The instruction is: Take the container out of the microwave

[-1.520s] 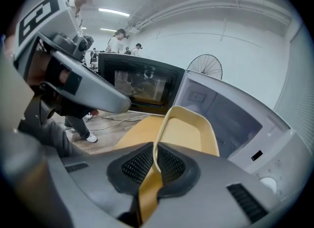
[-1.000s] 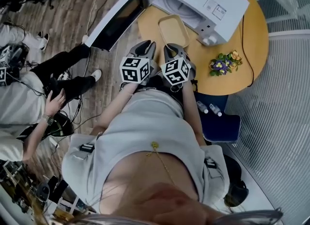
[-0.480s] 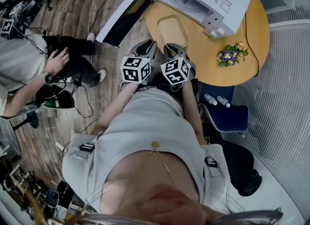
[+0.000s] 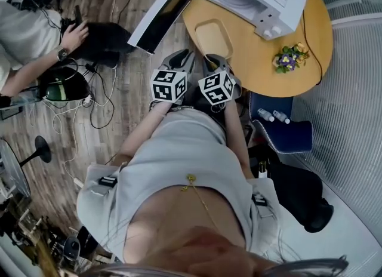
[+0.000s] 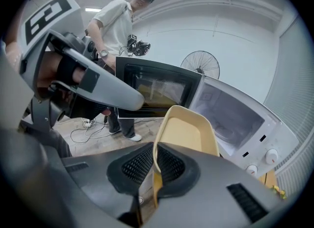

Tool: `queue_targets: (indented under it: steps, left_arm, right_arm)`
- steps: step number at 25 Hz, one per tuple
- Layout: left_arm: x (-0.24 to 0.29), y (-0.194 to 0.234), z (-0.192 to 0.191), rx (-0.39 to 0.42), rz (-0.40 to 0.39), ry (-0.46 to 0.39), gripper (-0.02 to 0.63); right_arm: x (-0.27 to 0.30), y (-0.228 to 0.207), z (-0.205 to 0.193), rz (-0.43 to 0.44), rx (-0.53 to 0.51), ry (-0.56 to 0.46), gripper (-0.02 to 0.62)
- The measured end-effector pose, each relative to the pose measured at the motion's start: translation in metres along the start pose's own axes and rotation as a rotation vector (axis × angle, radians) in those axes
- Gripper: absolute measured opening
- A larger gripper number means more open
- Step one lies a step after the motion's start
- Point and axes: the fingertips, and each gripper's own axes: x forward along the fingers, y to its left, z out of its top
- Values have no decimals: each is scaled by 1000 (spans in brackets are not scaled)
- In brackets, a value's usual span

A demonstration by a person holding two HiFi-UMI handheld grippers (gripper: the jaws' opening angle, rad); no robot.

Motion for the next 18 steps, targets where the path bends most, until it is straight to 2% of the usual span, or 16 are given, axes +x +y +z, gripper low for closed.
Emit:
queue_targets:
  steps: [18]
  left_arm:
    - [-1, 2, -4, 6, -7, 8, 86]
  right_arm:
    - [0, 5, -1, -1, -6, 15, 35]
